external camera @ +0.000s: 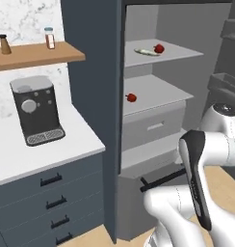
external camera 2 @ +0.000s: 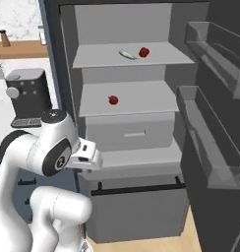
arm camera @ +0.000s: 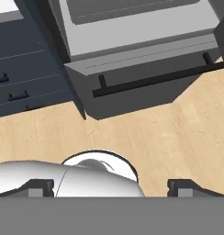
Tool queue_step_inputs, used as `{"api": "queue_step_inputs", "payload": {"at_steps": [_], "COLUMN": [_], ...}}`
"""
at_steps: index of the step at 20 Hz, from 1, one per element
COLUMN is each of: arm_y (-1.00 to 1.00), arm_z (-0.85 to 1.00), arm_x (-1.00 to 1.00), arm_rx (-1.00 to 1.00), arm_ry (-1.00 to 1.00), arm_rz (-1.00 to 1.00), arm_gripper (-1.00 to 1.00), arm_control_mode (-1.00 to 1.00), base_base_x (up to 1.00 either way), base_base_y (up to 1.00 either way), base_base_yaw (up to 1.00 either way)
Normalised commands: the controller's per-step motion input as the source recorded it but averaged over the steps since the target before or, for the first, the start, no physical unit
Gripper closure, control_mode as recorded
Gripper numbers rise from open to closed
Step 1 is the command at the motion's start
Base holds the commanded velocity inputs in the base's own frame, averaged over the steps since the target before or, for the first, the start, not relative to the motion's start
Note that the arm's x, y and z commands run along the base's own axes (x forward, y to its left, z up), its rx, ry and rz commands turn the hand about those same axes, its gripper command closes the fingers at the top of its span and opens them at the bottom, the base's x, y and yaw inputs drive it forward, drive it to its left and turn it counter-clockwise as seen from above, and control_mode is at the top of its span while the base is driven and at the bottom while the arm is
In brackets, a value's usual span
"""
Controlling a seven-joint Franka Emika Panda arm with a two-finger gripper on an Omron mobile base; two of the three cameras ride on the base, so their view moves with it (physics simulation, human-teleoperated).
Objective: Place one bell pepper and one fish in each tupperware on the nearby counter, to pack two identical lunches.
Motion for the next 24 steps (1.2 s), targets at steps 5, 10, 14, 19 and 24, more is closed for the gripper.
{"api": "queue_step_inputs", "payload": {"at_steps": [5,10,14,19,24], "arm_y": [0.00,0.00,0.00,0.00,0.00], "arm_z": [0.00,0.00,0.00,0.00,0.00], "arm_x": [0.00,0.00,0.00,0.00,0.00], "arm_rx": [0.00,0.00,0.00,0.00,0.00], "arm_ry": [0.00,0.00,0.00,0.00,0.00], "arm_rz": [0.00,0.00,0.00,0.00,0.00], "arm_gripper": [-1.00,-1.00,-1.00,-1.00,-1.00], "arm_control_mode": [1.00,1.00,1.00,1.00,1.00], "base_base_x": [0.46,0.42,0.50,0.27,0.19], "base_base_y": [-0.41,-0.02,0.00,-0.14,-0.21], "base_base_yaw": [0.19,0.14,0.21,0.24,0.27]}}
